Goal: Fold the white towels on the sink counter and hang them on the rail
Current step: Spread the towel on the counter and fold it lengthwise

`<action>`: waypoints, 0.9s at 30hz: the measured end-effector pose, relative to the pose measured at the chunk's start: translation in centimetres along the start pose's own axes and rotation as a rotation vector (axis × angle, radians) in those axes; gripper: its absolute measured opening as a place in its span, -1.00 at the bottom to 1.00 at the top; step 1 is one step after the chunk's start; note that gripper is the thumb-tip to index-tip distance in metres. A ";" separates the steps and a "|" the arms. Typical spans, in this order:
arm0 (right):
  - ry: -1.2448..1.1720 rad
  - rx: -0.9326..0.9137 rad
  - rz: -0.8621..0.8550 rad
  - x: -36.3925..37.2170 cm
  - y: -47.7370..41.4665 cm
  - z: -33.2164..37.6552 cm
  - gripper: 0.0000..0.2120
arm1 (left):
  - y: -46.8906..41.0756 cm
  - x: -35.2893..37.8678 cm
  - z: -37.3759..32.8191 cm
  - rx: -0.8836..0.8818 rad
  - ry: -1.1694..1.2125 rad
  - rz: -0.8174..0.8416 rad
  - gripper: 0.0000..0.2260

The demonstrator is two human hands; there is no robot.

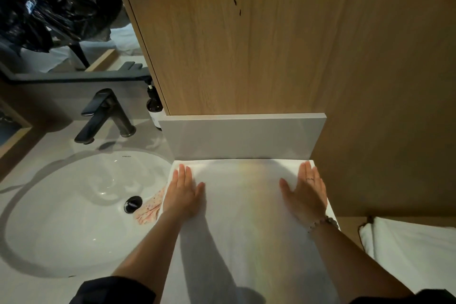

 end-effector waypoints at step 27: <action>-0.517 0.492 0.132 -4.8 -5.6 -3.1 -0.83 | -2.4 -4.2 3.4 -0.576 0.884 -0.118 -0.72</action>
Point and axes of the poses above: each hand's wrist, its own y-axis away from the middle knuckle, its own x-axis out of the palm, z = x × y, the point moved 5 cm from there along -y, towards the middle knuckle, and after that the axes turned 12 degrees about -x, right-handed, at the moved point
